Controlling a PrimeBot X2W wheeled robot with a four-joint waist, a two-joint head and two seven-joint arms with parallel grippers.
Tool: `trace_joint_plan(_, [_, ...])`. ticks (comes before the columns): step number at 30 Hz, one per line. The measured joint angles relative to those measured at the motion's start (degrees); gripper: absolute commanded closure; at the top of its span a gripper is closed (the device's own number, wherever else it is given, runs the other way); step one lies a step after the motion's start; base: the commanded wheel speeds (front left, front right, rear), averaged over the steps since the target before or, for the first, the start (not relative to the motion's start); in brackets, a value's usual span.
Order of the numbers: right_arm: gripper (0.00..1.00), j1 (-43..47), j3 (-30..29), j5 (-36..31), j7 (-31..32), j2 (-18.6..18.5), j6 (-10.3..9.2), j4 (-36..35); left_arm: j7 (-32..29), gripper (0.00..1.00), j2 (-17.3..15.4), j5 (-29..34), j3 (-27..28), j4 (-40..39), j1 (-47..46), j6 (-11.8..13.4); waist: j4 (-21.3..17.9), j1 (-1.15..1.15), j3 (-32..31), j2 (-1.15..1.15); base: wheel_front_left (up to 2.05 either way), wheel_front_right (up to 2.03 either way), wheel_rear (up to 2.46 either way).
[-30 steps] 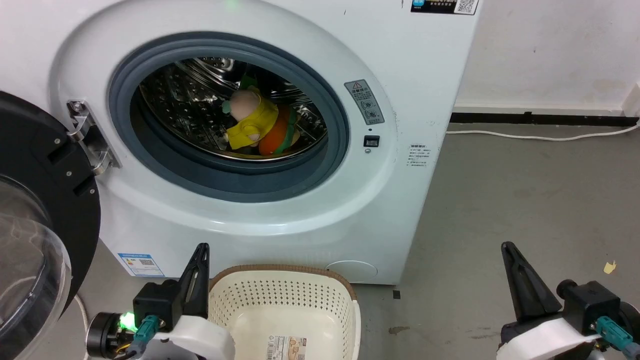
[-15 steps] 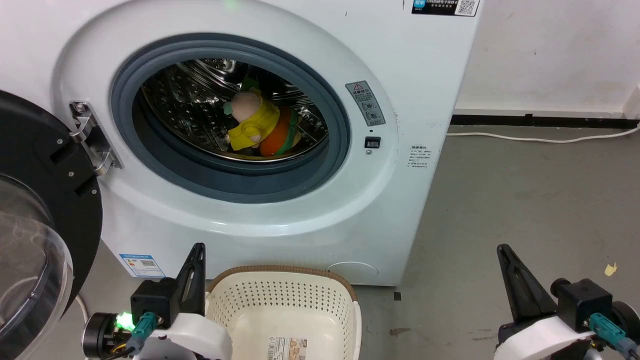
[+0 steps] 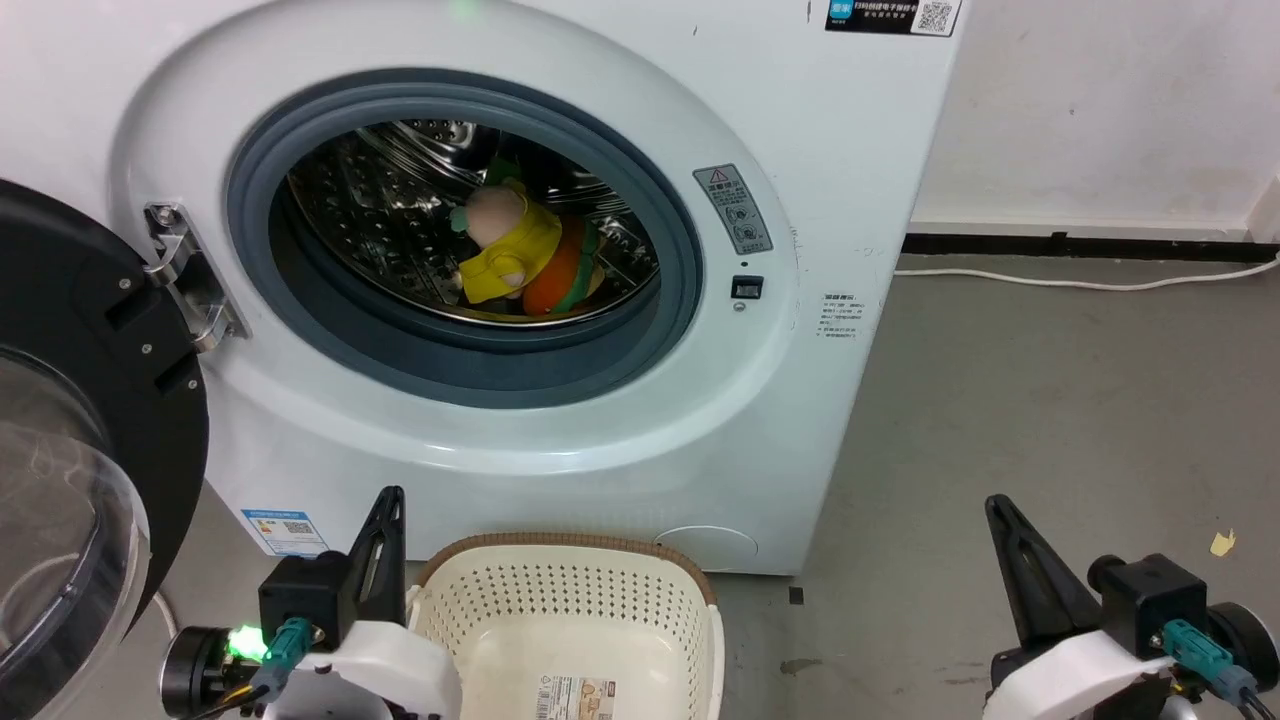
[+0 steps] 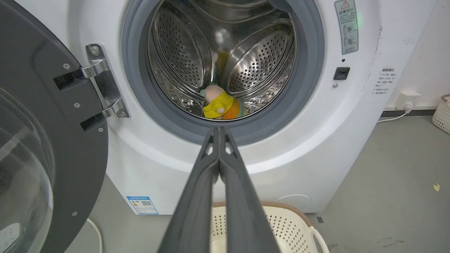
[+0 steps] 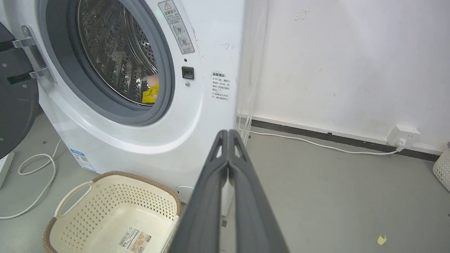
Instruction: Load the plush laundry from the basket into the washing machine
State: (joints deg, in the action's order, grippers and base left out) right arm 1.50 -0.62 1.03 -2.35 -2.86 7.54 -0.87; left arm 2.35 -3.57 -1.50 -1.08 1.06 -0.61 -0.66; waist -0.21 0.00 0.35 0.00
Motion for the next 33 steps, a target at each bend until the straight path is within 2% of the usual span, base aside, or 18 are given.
trace_joint_plan(33, [1.00,-0.82,0.65,-0.59,2.27,0.00,0.00,0.73,-2.33,1.00,0.67,1.36,1.02,-0.78,0.01,0.51,0.21,0.00,-0.36,0.00,0.00,0.00,0.00])
